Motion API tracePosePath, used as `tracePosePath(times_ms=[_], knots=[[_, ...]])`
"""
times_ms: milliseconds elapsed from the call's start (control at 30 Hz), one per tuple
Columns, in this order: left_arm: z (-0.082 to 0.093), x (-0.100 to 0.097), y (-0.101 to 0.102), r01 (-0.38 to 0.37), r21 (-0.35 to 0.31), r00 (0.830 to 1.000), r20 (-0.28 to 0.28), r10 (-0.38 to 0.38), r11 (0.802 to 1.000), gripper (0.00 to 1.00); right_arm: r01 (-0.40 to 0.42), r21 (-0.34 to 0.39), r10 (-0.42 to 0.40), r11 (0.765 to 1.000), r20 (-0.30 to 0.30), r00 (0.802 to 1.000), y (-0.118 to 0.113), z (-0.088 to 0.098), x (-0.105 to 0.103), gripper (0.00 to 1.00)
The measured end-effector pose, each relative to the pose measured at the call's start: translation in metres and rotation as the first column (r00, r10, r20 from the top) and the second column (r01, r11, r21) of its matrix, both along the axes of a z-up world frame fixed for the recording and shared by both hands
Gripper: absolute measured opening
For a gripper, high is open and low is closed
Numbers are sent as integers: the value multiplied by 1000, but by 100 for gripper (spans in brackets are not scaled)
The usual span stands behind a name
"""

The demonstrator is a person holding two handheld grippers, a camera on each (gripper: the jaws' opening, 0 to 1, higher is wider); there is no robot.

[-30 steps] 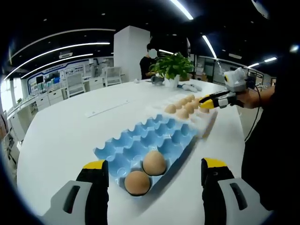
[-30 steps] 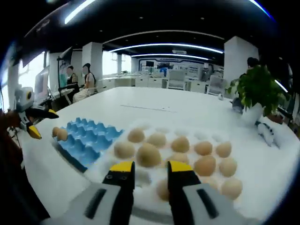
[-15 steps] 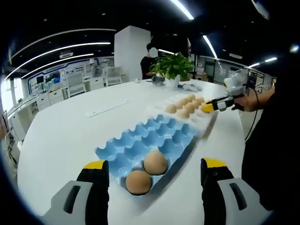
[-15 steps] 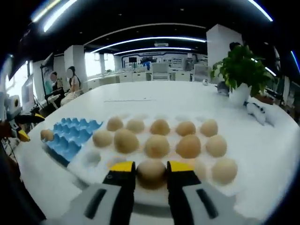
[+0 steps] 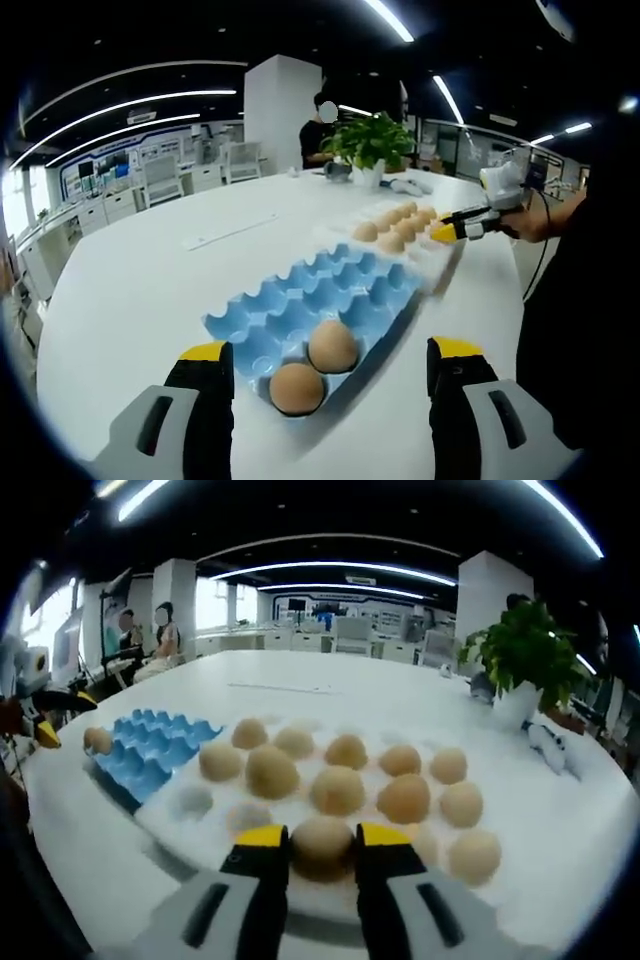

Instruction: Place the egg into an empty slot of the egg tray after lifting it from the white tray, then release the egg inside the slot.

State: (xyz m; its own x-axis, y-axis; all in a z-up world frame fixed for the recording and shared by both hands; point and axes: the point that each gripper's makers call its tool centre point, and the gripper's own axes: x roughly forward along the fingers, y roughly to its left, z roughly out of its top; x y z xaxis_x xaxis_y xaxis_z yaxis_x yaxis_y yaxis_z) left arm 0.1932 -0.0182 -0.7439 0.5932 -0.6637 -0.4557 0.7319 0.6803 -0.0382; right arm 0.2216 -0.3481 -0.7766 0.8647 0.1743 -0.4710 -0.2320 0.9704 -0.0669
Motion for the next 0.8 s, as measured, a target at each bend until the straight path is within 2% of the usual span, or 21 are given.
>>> tracePosePath(times_ms=[100,333,467,800], knots=[[0,0,-1,2,-1,1000,1,-2,1000,79,-6,2,6,1000,-10,1000,-1,0,0,24],[1,0,-3,7,-7,1000,4,-7,1000,79,6,54,-6,999,4,1000,-5,17,0,24],[2,2,-4,10,-7,1000,7,-10,1000,79,-4,58,4,998,2,1000,-5,17,1,24],[1,2,-2,10,-7,1000,6,-10,1000,79,-17,104,16,994,9,1000,7,25,4,24]])
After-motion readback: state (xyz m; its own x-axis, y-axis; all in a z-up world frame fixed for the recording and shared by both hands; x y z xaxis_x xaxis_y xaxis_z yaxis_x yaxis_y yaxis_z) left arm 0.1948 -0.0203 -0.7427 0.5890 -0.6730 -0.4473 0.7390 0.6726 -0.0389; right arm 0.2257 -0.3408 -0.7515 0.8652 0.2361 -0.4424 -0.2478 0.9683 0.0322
